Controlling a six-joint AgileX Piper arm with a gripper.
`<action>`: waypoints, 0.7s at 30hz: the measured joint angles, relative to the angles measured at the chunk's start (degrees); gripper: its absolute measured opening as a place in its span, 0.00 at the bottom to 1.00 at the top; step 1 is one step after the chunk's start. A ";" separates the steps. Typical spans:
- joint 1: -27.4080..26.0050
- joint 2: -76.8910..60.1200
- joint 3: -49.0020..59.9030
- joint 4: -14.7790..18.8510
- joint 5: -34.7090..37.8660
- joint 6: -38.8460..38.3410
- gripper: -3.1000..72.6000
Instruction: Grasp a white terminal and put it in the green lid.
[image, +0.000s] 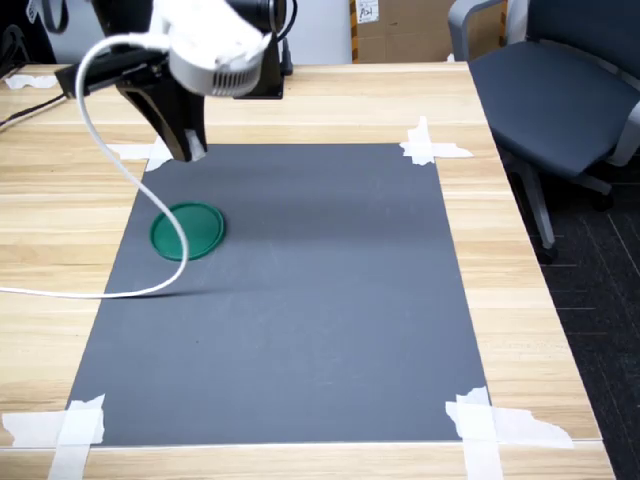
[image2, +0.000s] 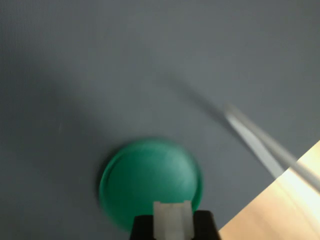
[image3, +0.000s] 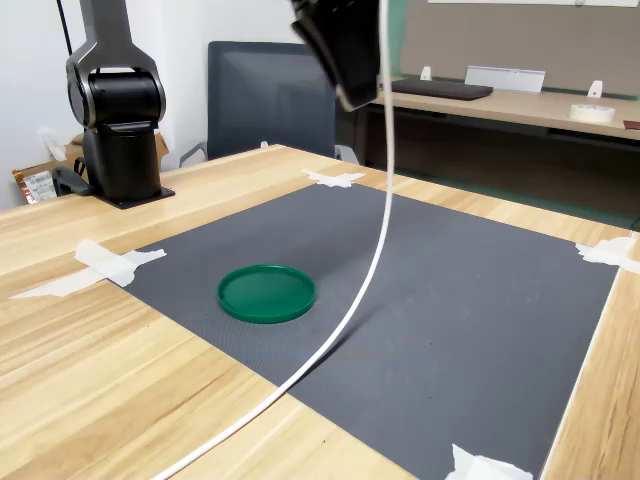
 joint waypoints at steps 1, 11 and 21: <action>-0.64 -0.36 1.38 -0.48 -0.11 -0.07 0.14; -5.91 -0.72 7.67 -3.22 -4.77 -0.13 0.14; -6.10 4.46 7.98 -5.15 -6.91 -0.08 0.14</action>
